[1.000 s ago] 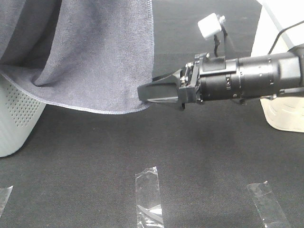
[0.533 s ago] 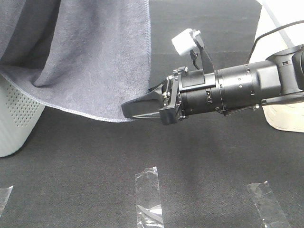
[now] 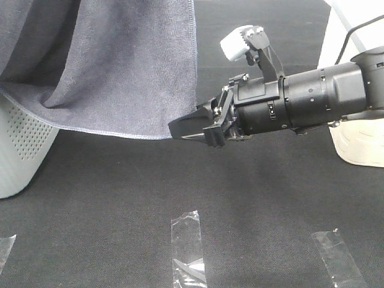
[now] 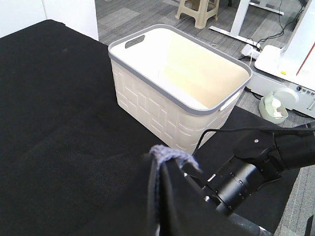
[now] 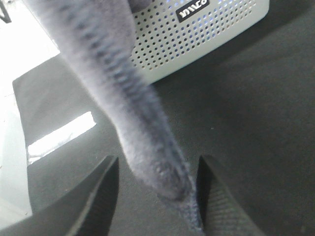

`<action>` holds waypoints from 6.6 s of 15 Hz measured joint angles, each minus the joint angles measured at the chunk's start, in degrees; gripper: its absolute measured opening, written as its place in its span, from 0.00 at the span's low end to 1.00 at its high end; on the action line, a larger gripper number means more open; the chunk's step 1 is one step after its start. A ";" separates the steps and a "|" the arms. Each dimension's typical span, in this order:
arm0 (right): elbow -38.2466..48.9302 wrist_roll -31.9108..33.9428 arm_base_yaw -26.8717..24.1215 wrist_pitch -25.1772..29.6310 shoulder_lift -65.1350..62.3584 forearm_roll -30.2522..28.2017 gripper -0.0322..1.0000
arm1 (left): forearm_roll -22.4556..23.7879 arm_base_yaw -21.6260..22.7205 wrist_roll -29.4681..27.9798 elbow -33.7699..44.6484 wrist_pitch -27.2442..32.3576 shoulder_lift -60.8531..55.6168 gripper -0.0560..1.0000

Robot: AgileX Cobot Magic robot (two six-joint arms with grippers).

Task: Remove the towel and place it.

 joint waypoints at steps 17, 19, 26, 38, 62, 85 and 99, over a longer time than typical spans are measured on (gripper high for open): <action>-6.47 44.46 0.00 -4.81 -9.00 -29.05 0.03 | 23.78 0.00 -12.66 0.00 0.46 2.58 0.05; -13.92 67.04 0.11 1.09 -9.17 -52.65 0.03 | 27.44 0.00 -17.25 0.00 0.97 5.79 0.05; -33.06 98.84 -6.07 14.32 -9.00 -92.93 0.03 | 28.02 0.00 -20.40 0.00 -10.89 20.74 0.05; -67.32 99.18 -14.55 -28.19 4.87 -100.84 0.03 | 31.57 10.43 -20.40 -6.42 -90.76 31.46 0.05; -60.68 98.89 -14.55 0.92 19.42 -89.32 0.03 | 22.12 12.26 -20.23 -10.20 -17.70 44.52 0.05; -74.26 96.77 -14.50 31.57 15.64 -92.30 0.03 | 21.03 11.92 -17.02 -35.07 16.21 46.52 0.05; -19.71 97.57 -14.50 31.80 -18.28 -85.26 0.03 | 27.62 -6.70 -26.81 20.00 16.84 15.41 0.05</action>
